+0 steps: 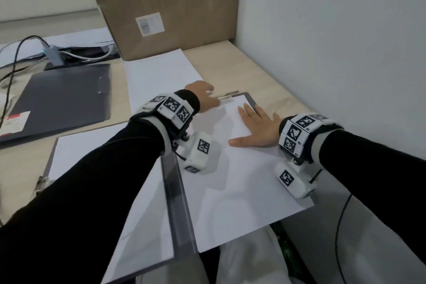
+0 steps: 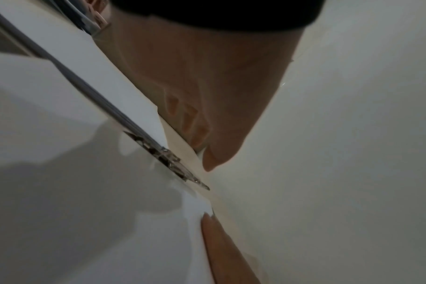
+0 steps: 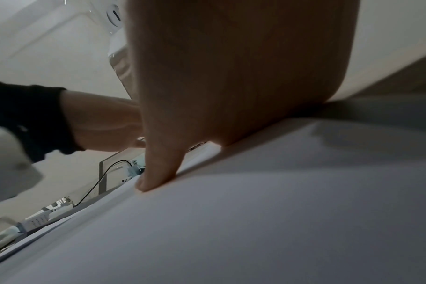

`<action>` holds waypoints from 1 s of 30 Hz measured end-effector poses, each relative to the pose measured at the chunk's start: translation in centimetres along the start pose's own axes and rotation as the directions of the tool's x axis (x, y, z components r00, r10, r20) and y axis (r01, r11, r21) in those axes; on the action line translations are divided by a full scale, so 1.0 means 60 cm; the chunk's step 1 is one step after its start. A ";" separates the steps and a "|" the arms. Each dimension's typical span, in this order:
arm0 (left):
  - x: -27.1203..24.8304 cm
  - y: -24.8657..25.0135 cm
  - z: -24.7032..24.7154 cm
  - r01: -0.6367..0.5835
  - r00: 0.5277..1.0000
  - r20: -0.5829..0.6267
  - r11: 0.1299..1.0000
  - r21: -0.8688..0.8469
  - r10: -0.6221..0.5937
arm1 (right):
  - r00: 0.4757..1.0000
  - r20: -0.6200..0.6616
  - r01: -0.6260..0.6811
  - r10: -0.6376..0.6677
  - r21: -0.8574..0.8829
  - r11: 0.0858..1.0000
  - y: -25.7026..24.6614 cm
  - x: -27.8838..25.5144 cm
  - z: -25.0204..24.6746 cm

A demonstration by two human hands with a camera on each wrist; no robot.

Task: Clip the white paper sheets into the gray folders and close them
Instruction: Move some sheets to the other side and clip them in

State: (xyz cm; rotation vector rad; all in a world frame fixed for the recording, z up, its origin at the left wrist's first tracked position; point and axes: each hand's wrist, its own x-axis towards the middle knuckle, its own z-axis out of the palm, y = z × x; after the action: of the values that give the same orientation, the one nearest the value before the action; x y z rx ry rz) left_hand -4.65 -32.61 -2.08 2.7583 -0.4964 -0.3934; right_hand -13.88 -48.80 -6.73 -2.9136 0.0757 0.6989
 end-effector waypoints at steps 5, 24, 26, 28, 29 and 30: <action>0.028 0.034 0.021 -0.115 0.990 0.076 0.989 -0.094 0.122 | 1.000 0.010 0.002 -0.002 0.011 1.000 0.002 0.003 0.002; -0.002 -0.042 -0.017 -0.102 0.978 -0.165 0.980 0.170 0.130 | 1.000 -0.007 -0.007 0.007 0.041 0.999 0.000 -0.002 0.001; -0.005 -0.039 -0.021 -0.068 0.986 -0.122 0.950 0.305 0.110 | 1.000 -0.014 -0.011 0.011 0.036 0.999 -0.002 -0.002 0.001; -0.008 -0.033 -0.024 -0.031 0.993 -0.094 0.915 0.401 0.075 | 1.000 -0.016 -0.013 0.014 0.031 0.999 -0.002 -0.001 0.001; -0.006 -0.031 -0.024 -0.016 0.997 -0.067 0.908 0.419 0.048 | 1.000 -0.015 -0.015 0.015 0.032 0.999 -0.002 -0.001 0.002; -0.004 -0.031 -0.023 -0.025 0.999 -0.023 0.897 0.442 0.039 | 1.000 -0.016 -0.016 0.017 0.032 0.999 -0.002 0.000 0.002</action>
State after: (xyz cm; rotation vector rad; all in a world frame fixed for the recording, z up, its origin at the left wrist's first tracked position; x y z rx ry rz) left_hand -3.88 -30.52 -1.43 3.1802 -0.6985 -0.2518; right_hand -13.92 -48.65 -6.84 -2.8920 0.1116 0.6697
